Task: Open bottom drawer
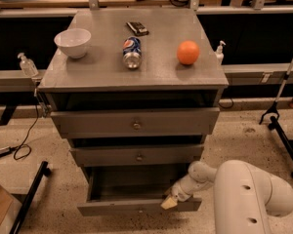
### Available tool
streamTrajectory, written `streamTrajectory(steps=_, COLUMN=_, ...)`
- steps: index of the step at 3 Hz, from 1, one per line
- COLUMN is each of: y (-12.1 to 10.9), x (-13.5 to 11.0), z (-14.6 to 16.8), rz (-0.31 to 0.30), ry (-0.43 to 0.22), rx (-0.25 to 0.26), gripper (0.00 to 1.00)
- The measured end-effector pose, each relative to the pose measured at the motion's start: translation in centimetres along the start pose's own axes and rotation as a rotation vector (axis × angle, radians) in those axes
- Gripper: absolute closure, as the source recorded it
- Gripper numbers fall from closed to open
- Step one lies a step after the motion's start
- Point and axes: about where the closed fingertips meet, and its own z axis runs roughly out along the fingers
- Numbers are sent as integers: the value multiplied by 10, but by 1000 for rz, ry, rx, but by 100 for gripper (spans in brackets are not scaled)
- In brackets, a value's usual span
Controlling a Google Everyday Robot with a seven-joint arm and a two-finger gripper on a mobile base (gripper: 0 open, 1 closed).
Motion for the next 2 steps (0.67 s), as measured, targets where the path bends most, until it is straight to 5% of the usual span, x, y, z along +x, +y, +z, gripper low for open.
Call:
streamTrajectory(steps=1, y=0, x=0, z=0, rz=0, ry=0, rx=0, gripper=4)
streamTrajectory(steps=2, y=28, x=33, z=12, rz=39, ry=93, rx=-100, gripper=0)
